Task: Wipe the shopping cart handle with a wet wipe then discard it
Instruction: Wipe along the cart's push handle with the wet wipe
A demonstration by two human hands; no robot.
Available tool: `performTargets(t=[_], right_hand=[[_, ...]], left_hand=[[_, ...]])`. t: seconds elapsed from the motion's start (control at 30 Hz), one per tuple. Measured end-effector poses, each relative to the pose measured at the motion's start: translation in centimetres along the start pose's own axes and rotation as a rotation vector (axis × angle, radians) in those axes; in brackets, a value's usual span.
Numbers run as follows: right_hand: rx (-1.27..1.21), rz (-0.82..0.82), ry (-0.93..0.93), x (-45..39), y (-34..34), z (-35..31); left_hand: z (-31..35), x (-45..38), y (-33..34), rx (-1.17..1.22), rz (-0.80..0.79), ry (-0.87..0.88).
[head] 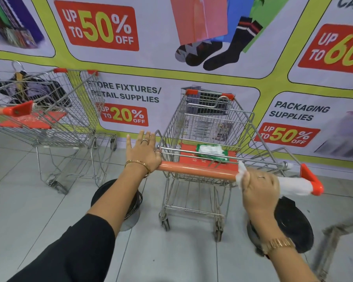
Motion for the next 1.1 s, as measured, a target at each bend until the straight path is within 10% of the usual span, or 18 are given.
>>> performTargets(t=[0.13,0.37,0.67,0.97,1.1], right_hand=[[-0.076,0.059,0.126,-0.1,-0.7,-2.1],[-0.137,0.003,-0.181,-0.4,-0.5,-15.0],[-0.181,0.107,0.099,-0.8,-2.2,4.2],[-0.323,0.014,-0.051,-0.4,-0.9,-8.3],[-0.18,0.029,-0.1,-0.1,-2.1,-1.7]], left_hand=[[0.5,0.3,0.0,0.003,0.005,0.014],[0.8,0.7,-0.2,0.003,0.04,0.024],[0.9,0.8,-0.3,-0.017,0.028,0.045],[0.6,0.7,0.1,-0.012,0.013,0.048],[0.1,0.7,0.0,-0.013,0.007,0.046]])
Point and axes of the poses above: each hand's wrist, its own x-axis away from the middle knuckle, its own y-axis out of the palm, z = x × y, the point moved 8 cm from there along -x, towards the middle knuckle, and after that the axes turned 2 degrees about -x, right-handed, at the moved point
